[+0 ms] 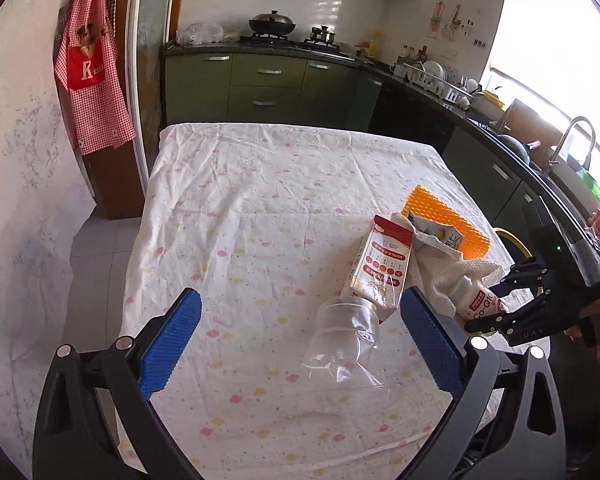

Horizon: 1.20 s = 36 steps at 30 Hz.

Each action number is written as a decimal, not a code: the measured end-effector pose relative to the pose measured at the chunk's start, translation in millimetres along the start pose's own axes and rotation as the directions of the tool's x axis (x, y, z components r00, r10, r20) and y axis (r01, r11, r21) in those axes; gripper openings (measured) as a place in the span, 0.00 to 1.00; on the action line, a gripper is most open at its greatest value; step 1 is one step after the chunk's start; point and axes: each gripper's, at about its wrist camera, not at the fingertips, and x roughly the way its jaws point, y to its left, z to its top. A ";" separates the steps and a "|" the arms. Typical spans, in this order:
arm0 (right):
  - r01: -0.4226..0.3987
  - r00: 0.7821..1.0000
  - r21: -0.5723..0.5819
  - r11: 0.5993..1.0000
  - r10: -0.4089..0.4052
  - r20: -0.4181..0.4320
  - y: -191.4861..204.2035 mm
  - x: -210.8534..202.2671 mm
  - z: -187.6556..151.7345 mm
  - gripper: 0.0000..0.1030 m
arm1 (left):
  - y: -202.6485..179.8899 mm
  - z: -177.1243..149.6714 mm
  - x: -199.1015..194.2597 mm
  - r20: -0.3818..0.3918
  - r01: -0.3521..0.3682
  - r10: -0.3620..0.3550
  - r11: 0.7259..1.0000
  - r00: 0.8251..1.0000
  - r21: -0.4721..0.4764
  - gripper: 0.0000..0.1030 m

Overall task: Collect trash
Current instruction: 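Carry the supplement bottle over the bin and drop it with the right gripper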

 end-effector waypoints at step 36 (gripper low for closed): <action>0.179 0.975 0.636 0.751 -0.223 -0.012 -274.5 -48.1 -163.5 0.43 | -60.3 13.6 3.7 0.000 0.026 -0.026 0.995 1.000 0.092 0.95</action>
